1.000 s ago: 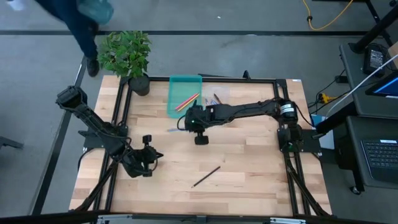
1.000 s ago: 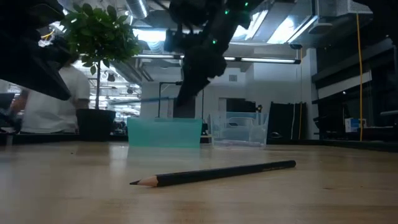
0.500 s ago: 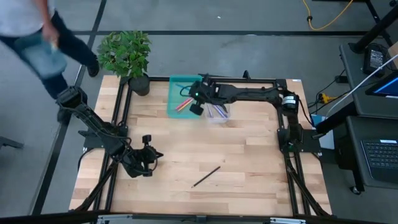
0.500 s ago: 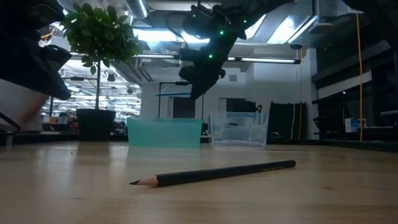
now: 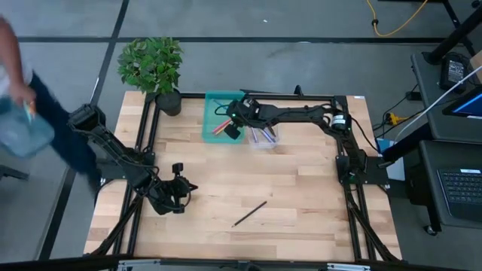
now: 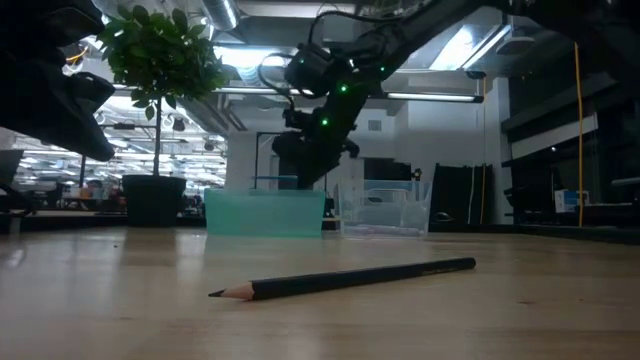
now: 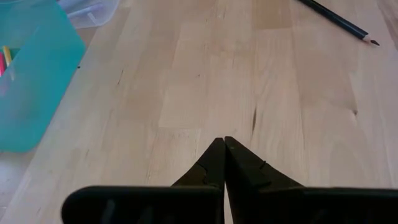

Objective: Sort pens & pencils
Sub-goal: Put the blue pencil into the blue bin, then put the black pencil into the blue bin

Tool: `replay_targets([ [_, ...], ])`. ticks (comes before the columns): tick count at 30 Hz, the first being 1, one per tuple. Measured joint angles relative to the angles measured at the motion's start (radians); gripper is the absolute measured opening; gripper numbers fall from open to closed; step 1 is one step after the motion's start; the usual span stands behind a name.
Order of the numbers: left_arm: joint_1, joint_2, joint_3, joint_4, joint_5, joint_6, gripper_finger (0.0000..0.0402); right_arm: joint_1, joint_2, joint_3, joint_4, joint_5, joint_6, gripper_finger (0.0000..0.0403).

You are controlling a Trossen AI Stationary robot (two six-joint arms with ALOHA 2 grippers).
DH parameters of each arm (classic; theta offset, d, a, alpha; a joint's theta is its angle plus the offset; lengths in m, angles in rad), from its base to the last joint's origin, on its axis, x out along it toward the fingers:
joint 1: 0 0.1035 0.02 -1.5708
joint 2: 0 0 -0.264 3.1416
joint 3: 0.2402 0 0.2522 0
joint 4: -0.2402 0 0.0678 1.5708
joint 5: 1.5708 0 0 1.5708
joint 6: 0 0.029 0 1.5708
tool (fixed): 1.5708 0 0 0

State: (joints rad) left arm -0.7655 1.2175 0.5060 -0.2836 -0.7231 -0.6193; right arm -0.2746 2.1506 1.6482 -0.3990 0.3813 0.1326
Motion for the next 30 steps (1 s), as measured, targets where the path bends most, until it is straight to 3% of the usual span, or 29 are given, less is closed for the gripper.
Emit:
replay_targets([
  [12, 0.001, 0.0, 0.0, 0.0, 0.0, 0.0, 0.0, -0.006, 0.025, -0.001, 0.024, -0.079, 0.073, 0.0026],
  [19, 0.001, 0.0, 0.0, 0.007, 0.007, 0.0, 0.0, -0.006, 0.025, -0.001, 0.03, -0.122, 0.065, 0.0101],
  [24, 0.001, 0.0, 0.0, 0.007, 0.002, 0.0, 0.0, -0.006, 0.019, 0.001, 0.022, -0.123, 0.015, 0.013],
  [30, 0.003, 0.0, 0.0, 0.015, -0.156, -0.052, 0.0, -0.008, -0.037, 0.03, -0.094, -0.133, -0.077, 0.0133],
])
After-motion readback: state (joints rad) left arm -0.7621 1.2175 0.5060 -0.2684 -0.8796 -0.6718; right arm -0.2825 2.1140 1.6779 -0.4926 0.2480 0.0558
